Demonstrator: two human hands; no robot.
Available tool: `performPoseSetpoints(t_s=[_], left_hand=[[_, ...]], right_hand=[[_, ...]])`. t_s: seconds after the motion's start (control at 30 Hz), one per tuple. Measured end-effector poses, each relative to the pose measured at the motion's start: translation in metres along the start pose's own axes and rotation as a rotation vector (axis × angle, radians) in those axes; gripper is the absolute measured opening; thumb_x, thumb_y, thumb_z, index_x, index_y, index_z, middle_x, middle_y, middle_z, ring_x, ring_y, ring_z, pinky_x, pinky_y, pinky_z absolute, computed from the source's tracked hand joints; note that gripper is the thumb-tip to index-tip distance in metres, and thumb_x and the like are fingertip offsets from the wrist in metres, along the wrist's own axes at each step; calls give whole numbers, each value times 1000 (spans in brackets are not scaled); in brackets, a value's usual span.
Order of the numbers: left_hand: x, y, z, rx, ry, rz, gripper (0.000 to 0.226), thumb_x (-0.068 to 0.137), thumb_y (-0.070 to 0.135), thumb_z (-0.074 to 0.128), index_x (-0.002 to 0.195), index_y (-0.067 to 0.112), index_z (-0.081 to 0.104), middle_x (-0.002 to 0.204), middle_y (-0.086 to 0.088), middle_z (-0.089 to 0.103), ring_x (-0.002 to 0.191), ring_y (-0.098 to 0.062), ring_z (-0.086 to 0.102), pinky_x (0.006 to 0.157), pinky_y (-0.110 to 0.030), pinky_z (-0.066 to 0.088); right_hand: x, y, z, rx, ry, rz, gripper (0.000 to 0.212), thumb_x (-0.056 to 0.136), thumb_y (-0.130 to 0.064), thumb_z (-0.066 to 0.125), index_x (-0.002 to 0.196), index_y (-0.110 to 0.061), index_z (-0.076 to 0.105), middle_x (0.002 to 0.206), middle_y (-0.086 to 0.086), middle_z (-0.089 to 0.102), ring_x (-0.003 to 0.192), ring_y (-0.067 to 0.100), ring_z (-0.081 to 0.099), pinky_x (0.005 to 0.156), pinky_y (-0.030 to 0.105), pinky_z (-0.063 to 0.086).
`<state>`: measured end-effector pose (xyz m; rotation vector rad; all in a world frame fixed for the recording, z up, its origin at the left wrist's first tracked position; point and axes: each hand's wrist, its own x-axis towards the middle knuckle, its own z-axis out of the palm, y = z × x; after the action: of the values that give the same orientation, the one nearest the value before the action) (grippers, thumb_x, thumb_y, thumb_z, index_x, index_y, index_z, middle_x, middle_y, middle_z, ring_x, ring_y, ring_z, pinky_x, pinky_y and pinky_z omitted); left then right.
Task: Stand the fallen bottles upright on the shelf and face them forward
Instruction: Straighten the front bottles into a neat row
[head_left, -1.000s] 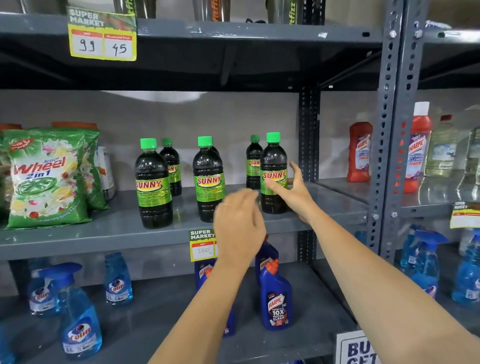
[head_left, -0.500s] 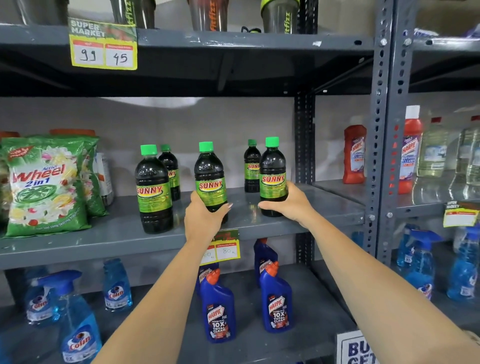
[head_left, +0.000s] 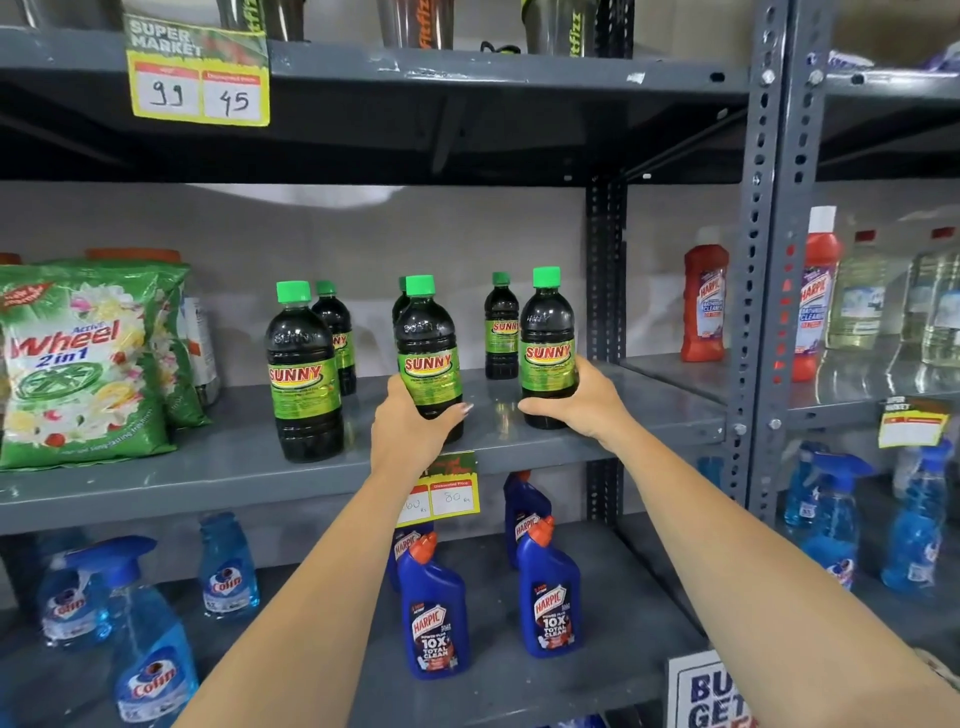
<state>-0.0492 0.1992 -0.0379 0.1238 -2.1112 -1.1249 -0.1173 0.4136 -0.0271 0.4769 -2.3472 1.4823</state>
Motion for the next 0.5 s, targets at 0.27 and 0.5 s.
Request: performPoseSetpoints(t_s=[0.27,0.5], left_hand=[[-15,17,-47,163,260,305,46,87,56,51,113,18,57,108,-1,63,98,-18,58,77,-29,42],[8,-42,-127,104,468,243,76,73,32,76,134,9,37,134,-14,43,125,-29,38,103,-34,26]], right_hand=[[-25,-23,16,179,623,-356,53,87,-39,64,133,-17,47,113,1,58,100,14,57,87,41,51],[-29,-79,92,66,105,-121,94,67,-62,72,144,-20,37,135,-1,50,119,17,53,98,42,47]])
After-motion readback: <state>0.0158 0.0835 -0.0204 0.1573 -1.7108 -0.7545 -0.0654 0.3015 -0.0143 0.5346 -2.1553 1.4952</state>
